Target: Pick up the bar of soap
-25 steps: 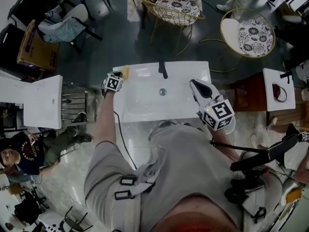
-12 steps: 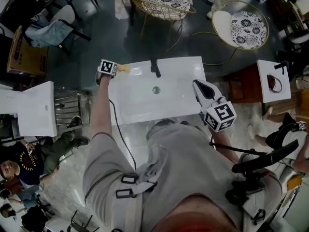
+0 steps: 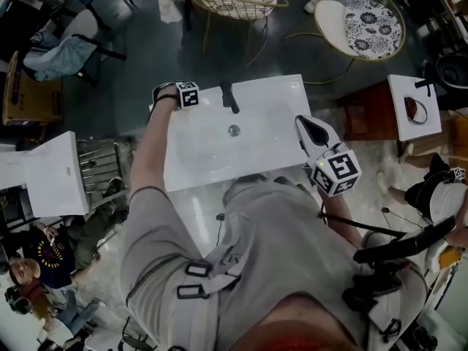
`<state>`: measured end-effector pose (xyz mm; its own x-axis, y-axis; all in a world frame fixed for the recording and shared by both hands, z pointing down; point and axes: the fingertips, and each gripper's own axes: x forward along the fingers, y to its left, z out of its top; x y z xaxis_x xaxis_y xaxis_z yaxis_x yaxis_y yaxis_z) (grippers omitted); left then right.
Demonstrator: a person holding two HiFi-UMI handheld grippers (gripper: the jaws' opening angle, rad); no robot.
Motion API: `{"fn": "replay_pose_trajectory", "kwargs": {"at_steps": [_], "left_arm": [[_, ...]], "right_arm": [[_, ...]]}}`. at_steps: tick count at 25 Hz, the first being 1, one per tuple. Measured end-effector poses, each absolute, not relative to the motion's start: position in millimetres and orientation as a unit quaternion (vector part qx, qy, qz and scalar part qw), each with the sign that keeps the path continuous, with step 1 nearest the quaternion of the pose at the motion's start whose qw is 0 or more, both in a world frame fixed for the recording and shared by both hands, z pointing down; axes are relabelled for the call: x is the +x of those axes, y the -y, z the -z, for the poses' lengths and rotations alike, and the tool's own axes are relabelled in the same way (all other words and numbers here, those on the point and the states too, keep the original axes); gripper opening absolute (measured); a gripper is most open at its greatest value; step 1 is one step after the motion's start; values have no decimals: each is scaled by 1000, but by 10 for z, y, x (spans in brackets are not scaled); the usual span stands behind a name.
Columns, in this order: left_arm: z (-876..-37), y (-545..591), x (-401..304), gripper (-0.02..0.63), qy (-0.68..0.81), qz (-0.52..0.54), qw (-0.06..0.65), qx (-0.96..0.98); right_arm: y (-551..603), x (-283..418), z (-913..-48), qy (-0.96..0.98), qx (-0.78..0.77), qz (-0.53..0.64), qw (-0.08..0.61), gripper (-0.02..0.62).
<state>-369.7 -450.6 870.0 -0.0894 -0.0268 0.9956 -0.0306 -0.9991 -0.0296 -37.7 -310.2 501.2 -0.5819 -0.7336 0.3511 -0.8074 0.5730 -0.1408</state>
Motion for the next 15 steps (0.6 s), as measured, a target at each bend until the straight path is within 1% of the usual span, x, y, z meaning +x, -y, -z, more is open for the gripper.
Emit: {"fn": "replay_pose_trajectory", "kwargs": {"at_steps": [1,2,3,7,15], "left_arm": [[-8740,4486,-3695,184,3,-750,-3,661],[-8770,4475,-3696,216,-10,-759,-3,651],[-8787,4473,-3698,225,-17,-763,-1,646],[-8749,4496,-3736,225,-17,-765,12,644],[-8871,4379,-3767,225,-28,-767,-1,641]], "right_arm": [[3119,-363,-5011,876,442,-145,127,3],[3134,-351,-5008,875,444,-145,126,3],[3145,-340,-5004,874,446,-145,125,3],[3157,-291,-4999,871,454,-146,119,3],[3141,-309,-5026,871,451,-149,122,3]]}}
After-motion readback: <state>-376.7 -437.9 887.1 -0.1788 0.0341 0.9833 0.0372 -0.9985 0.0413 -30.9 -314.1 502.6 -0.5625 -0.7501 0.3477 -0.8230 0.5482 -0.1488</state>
